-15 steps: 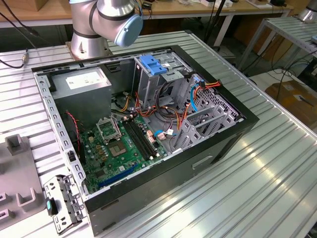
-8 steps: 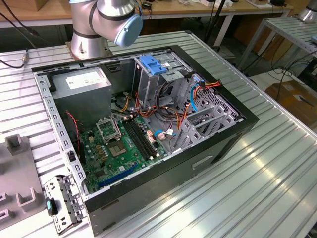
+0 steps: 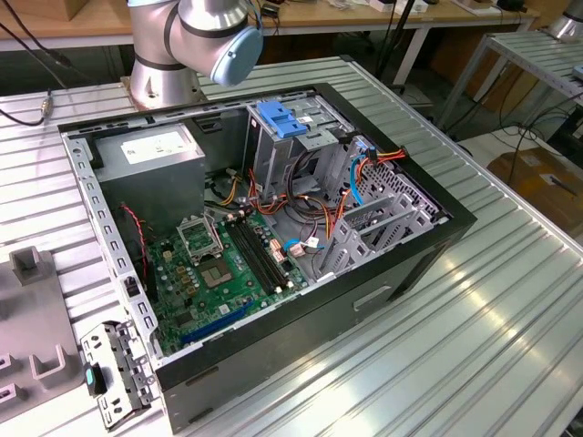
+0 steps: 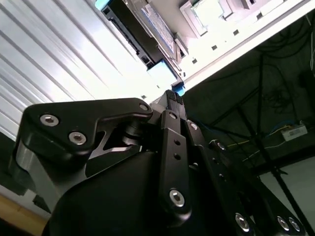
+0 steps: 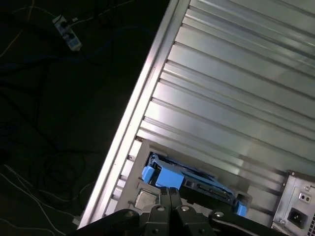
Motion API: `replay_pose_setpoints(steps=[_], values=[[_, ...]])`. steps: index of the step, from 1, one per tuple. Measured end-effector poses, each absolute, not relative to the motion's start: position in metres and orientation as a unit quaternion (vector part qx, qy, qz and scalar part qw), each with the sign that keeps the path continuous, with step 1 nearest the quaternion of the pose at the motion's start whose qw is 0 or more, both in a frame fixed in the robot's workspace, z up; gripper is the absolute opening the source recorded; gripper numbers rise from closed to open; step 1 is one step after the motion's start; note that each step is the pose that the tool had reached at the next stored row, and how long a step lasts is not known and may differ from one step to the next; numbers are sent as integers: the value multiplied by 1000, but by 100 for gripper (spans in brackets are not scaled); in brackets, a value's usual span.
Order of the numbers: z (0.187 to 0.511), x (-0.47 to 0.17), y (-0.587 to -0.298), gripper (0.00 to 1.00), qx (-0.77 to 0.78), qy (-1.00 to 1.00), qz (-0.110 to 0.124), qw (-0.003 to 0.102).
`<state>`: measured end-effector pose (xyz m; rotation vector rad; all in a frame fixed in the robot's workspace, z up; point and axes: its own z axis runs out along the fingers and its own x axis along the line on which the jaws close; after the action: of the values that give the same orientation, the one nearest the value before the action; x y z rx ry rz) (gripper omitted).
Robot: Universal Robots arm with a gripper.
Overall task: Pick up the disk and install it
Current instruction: 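Pick up the disk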
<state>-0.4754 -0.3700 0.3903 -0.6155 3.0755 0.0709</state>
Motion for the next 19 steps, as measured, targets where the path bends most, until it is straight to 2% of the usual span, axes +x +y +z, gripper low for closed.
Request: replay_pose_setpoints(steps=[19], values=[[390,-475,-370,11,-346,938,23,-1]])
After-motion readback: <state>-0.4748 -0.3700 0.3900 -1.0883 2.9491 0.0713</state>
